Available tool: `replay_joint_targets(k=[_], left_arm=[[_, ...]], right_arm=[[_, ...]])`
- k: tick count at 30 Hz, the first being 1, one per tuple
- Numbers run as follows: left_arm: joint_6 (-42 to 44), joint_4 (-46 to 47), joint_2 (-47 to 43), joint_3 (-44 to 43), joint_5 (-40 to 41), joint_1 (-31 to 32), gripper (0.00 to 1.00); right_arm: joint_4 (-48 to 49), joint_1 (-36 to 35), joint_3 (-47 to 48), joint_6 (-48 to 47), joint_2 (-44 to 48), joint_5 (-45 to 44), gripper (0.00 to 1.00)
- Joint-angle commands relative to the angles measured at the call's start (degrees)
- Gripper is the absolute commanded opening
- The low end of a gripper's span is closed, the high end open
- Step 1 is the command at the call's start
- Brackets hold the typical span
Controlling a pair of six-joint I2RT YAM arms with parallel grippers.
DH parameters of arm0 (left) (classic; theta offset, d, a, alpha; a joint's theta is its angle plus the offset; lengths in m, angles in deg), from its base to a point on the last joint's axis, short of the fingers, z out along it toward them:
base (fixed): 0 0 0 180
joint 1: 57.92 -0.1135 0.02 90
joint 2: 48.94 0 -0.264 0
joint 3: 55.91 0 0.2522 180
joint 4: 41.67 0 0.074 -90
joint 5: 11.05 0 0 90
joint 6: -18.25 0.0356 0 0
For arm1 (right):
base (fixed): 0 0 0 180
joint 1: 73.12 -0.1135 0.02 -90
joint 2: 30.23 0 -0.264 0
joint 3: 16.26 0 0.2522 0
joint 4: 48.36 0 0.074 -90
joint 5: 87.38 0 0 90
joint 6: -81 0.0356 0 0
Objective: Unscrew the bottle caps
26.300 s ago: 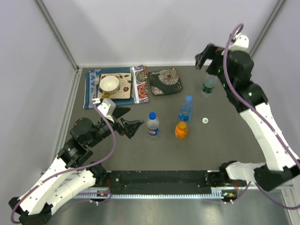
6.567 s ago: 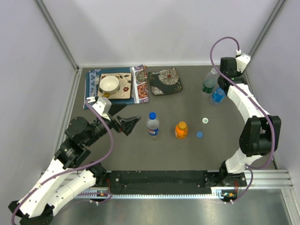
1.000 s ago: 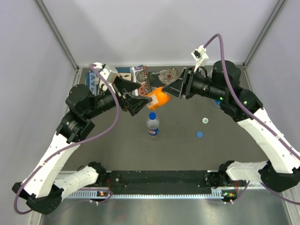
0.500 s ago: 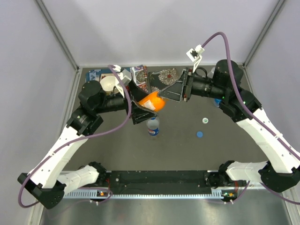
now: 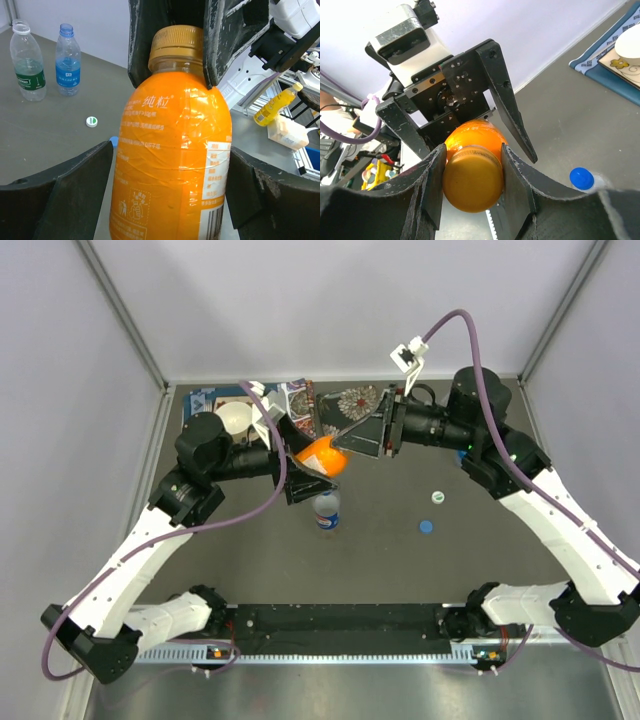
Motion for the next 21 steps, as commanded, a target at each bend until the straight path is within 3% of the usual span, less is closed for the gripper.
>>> replay_joint_targets(k=[1, 5, 10, 14, 17, 21], left_arm=[[0.6, 2.9, -0.6, -0.1, -0.1, -0.2, 0.9], [1.0, 2.9, -0.5, 0.0, -0.4, -0.1, 0.81], [0.9, 2.9, -0.2, 0.2, -1.2, -0.1, 0.53], [1.1, 2.8, -0.1, 0.4, -1.4, -0.1, 0.43], [1.9, 2.7, -0.3, 0.6, -0.7, 0.0, 0.43], [4.8, 1.3, -2.2, 1.2, 6.3, 1.1, 0.4]], right_arm=[[-0.3, -0.8, 0.1, -2.7, 0.2, -1.6, 0.0], [-1.6, -1.3, 0.2, -4.5, 0.3, -2.9, 0.0], [-2.8, -1.6, 0.3, -5.4, 0.3, -4.1, 0.0], [-3.1, -1.8, 0.2, -5.8, 0.3, -4.6, 0.0], [-3.2, -1.9, 0.3, -5.3, 0.5, -5.9, 0.42], [-3.2, -1.9, 0.9, -3.6, 0.9, -10.8, 0.62]])
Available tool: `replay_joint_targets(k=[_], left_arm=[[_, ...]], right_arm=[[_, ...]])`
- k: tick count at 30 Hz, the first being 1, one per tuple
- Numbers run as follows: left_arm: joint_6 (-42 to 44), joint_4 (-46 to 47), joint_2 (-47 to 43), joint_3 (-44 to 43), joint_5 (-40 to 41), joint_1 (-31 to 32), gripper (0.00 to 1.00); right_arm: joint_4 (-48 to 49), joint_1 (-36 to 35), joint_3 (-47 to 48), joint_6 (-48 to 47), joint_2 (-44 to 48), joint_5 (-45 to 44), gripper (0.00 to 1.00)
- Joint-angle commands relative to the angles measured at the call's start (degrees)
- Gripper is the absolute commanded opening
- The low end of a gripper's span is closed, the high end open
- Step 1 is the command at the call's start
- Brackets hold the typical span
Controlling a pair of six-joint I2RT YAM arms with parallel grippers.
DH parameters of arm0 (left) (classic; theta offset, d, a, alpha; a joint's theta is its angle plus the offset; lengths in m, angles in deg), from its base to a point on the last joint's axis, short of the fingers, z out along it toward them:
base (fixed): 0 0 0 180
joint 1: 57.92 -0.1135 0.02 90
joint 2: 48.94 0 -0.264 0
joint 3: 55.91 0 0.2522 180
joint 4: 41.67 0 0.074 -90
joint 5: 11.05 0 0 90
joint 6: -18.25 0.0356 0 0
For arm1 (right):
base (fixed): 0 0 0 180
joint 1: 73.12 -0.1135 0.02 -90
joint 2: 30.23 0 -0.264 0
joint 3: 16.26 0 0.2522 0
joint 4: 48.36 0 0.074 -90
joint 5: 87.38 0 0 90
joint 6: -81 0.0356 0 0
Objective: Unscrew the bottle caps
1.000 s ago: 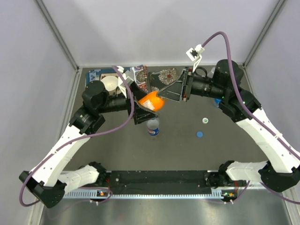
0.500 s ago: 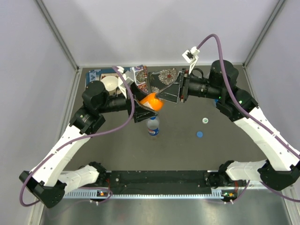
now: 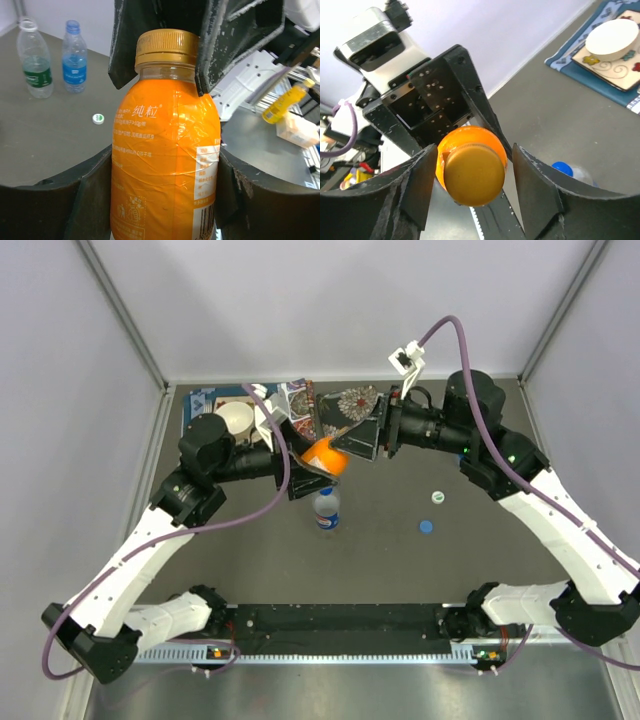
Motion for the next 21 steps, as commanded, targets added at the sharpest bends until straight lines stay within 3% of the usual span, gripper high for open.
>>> replay_joint_targets(k=[1, 6, 12, 15, 21], left_arm=[[5.0, 0.4, -2.9, 0.8, 12.2, 2.5, 0.38], [9.8, 1.4, -7.3, 3.7, 31.4, 7.6, 0.32], [16.0, 2.6, -8.1, 6.0, 51.1, 16.1, 0.31], [19.3, 2.8, -7.5, 6.6, 58.1, 20.3, 0.3], [21.3, 3.7, -7.4, 7.5, 62.3, 23.7, 0.28]], right_arm=[[-0.2, -0.7, 1.2, 0.4, 1.4, -7.8, 0.64], [0.3, -0.9, 1.8, 3.0, 2.6, -18.6, 0.72], [0.3, -1.3, 4.4, 8.1, -0.3, -21.0, 0.74], [0.2, -2.2, 6.3, 9.3, -2.2, -21.0, 0.74], [-0.5, -4.1, 8.4, 9.5, -4.7, -21.3, 0.73]])
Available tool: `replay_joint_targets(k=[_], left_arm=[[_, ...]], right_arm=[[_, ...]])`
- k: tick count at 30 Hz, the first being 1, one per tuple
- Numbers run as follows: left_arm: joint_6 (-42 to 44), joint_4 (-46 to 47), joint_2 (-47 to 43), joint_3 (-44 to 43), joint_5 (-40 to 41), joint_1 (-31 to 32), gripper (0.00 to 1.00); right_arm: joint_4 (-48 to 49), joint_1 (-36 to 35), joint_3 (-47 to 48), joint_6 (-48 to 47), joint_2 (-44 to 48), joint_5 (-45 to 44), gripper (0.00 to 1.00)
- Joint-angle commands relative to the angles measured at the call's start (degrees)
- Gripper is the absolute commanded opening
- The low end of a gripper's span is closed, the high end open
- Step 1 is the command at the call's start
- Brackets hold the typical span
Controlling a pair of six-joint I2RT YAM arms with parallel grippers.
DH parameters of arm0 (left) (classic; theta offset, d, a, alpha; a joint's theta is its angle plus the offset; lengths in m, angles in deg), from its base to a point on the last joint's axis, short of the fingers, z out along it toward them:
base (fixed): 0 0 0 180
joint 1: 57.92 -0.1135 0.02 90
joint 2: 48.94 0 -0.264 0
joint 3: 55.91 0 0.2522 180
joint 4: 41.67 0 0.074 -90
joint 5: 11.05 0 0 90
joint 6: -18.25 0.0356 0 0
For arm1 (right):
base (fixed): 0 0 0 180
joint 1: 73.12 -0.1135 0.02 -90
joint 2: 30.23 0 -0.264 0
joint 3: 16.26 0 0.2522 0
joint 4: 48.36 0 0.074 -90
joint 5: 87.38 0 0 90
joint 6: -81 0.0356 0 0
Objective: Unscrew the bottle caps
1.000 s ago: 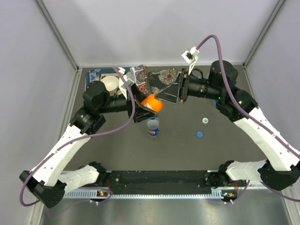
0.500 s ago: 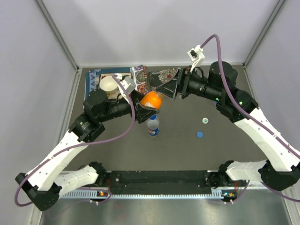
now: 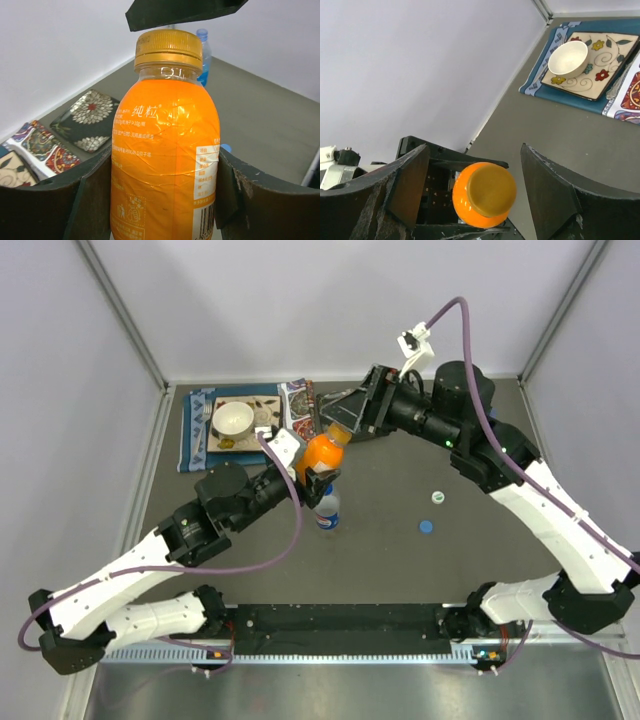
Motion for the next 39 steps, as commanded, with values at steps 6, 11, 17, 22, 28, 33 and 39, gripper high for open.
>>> replay_joint_targets(k=[6, 11, 17, 22, 28, 33, 39], left_arm=[[3.1, 4.5, -0.5, 0.9, 8.0, 1.1, 0.28], [3.2, 4.8, -0.6, 1.1, 8.2, 1.1, 0.27], [3.2, 4.9, -0.5, 1.1, 8.2, 1.1, 0.27], [3.1, 5.2, -0.5, 1.1, 8.2, 1.1, 0.27], [1.5, 5.8, -1.6, 1.8, 4.2, 1.1, 0.27], [-3.5, 6.1, -3.7, 0.9, -14.5, 0.4, 0.28], [-10.2, 3.4, -1.2, -3.3, -35.6, -3.4, 0.28]], right_arm=[[-0.9, -2.7, 1.4, 1.0, -1.6, -1.7, 0.73], [-1.0, -3.1, -0.6, 0.9, -1.5, -1.6, 0.7], [-1.1, -3.2, -1.4, 0.6, -1.5, -0.9, 0.54], [-1.0, -3.3, -2.3, 0.5, -1.2, -0.9, 0.35], [1.6, -3.2, -4.2, -1.8, -0.1, 2.4, 0.0], [6.5, -3.2, -6.7, -9.3, 2.0, 11.5, 0.0], [7.1, -3.1, -9.0, -19.2, 4.3, 20.1, 0.0]])
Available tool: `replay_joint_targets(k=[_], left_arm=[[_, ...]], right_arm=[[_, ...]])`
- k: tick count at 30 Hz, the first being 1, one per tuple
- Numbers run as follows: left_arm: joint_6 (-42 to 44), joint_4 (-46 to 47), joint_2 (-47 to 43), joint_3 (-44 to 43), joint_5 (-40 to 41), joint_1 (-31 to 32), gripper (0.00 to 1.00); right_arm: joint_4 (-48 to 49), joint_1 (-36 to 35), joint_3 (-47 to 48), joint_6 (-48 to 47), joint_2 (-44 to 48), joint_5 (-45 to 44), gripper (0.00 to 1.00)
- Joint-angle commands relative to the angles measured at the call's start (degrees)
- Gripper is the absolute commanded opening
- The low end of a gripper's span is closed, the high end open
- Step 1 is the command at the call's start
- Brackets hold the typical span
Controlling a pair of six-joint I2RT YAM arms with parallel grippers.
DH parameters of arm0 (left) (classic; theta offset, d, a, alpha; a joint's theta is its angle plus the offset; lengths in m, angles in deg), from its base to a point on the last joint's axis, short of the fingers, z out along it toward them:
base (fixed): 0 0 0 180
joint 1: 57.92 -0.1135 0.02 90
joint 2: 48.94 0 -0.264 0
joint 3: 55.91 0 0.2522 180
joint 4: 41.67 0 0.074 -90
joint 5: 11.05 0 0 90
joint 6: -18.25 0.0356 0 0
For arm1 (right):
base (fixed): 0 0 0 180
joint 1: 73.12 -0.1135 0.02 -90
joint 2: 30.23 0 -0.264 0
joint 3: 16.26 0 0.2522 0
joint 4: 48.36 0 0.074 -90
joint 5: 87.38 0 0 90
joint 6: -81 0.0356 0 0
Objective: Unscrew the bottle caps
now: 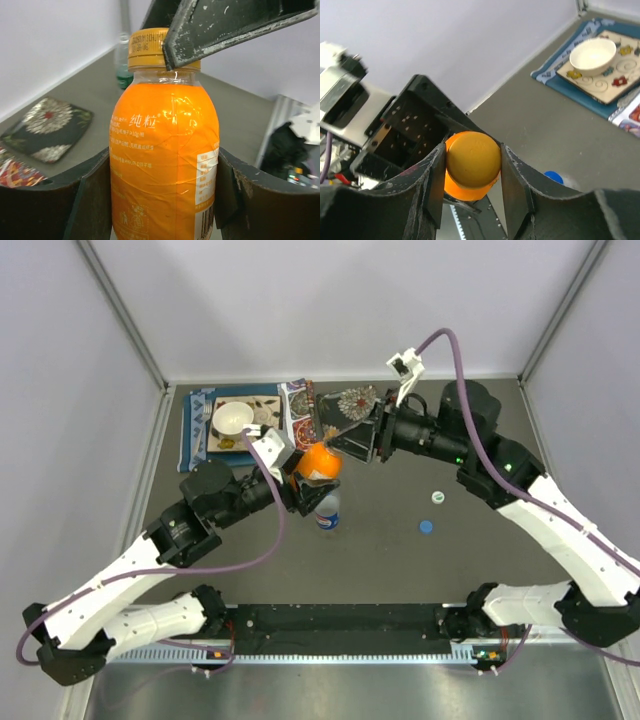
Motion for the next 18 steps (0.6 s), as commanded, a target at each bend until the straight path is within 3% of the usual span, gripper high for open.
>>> replay_joint_targets(k=[1, 5, 9, 18], left_arm=[[-7.9, 4.8, 1.8, -4.8, -28.1, -1.4, 0.28], [-16.3, 10.2, 3.3, -4.2, -41.1, -6.7, 0.3], [-24.3, 18.6, 4.6, -2.7, -51.3, -10.1, 0.31], [-34.3, 29.6, 7.8, -2.4, -60.3, -11.6, 0.3]], right_arm=[[6.3, -1.0, -2.6, -10.8, 1.4, 13.0, 0.0], [10.8, -1.0, -5.6, -13.8, 3.7, 25.9, 0.0], [12.5, -1.0, -7.1, -15.2, 5.6, 32.4, 0.0], [12.0, -0.9, -7.3, -22.7, 7.2, 47.1, 0.0]])
